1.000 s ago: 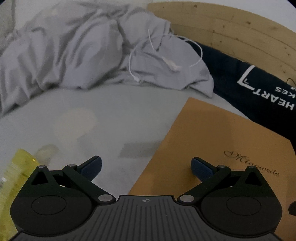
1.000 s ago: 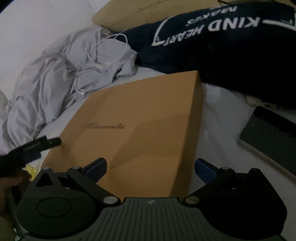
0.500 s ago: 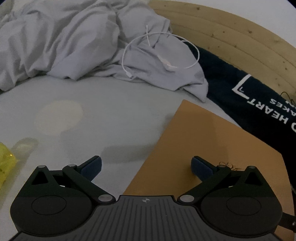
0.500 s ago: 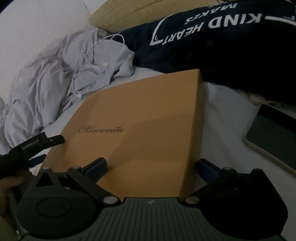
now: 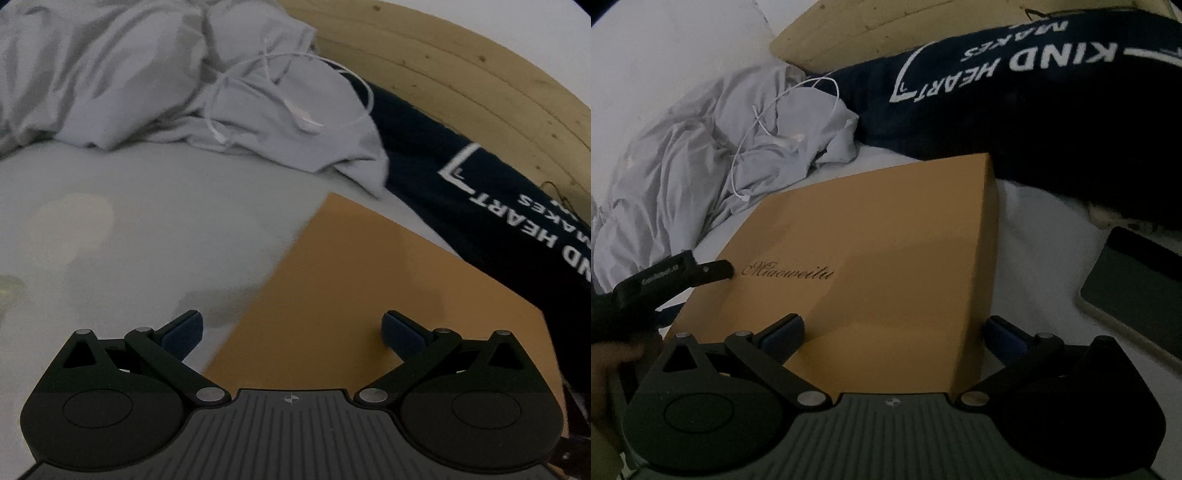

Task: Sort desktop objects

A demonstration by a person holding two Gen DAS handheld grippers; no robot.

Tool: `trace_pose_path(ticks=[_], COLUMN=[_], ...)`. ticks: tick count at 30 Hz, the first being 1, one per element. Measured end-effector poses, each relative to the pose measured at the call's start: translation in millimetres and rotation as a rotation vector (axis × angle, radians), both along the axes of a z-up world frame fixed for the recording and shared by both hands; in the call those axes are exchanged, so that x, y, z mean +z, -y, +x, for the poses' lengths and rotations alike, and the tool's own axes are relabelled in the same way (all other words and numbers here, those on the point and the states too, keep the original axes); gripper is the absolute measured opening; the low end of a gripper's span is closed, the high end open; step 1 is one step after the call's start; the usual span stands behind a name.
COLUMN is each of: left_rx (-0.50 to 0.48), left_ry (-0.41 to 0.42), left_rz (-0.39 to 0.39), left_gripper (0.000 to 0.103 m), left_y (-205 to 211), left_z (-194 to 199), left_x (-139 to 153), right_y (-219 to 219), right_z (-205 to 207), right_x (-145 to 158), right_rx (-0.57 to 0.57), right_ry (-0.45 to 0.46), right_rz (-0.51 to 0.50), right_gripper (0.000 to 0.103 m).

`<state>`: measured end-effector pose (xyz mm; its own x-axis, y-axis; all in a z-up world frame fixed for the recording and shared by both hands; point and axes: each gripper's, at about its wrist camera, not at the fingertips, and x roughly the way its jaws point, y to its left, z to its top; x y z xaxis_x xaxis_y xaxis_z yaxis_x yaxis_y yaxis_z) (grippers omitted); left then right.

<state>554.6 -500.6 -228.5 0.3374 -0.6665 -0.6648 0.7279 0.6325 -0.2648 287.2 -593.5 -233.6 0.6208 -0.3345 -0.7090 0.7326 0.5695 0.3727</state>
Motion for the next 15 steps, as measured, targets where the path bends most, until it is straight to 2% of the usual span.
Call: trace_pose_path(ticks=[1, 4, 10, 15], left_rx=[-0.017, -0.016, -0.050, -0.041], left_ry=[-0.007, 0.038, 0.031, 0.020], left_rz=[-0.003, 0.022, 0.041, 0.050], left_gripper=[0.103, 0.103, 0.103, 0.103], left_y=[2.8, 7.2, 6.5, 6.9], left_z=[-2.1, -10.6, -10.3, -12.1], left_x=[-0.9, 2.5, 3.7, 5.3], right_y=[0.0, 2.1, 5.7, 6.8], right_z=[0.6, 2.1, 5.0, 4.7], right_x=[0.0, 0.6, 1.7, 3.3], right_rx=[0.004, 0.011, 0.014, 0.022], right_ry=[-0.003, -0.010, -0.023, -0.038], right_rz=[-0.006, -0.007, 0.012, 0.025], right_gripper=[0.103, 0.103, 0.103, 0.103])
